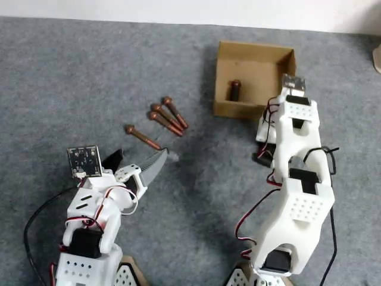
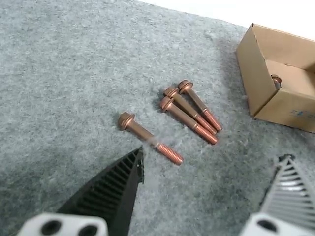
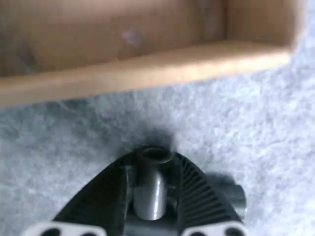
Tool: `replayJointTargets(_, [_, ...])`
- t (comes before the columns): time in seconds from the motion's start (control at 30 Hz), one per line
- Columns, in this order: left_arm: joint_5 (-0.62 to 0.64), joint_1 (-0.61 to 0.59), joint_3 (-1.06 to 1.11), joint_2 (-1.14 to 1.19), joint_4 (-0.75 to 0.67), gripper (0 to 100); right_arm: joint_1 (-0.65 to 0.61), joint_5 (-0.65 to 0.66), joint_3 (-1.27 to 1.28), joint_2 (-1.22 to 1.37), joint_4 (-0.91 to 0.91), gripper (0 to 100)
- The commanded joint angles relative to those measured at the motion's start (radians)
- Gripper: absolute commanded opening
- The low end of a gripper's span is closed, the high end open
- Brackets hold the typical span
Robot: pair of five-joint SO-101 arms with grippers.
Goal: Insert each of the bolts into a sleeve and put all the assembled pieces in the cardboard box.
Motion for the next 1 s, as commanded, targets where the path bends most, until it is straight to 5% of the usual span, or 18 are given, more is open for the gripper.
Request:
replayJointTargets(0.0, [-0.009, -0.012, 0.016, -0.010, 0.002, 38, -0.002, -0.017, -0.004, -0.010, 0.087, 0.5])
replayJointTargets(0.37, [-0.008, -0.005, 0.016, -0.010, 0.000, 38, -0.079, -0.015, -0.156, -0.182, 0.547, 0.5])
replayJointTargets(0.97, [0.103, -0.084, -0.024, -0.008, 0.034, 38, -0.262, -0.325, -0.010, -0.191, 0.532, 0.5])
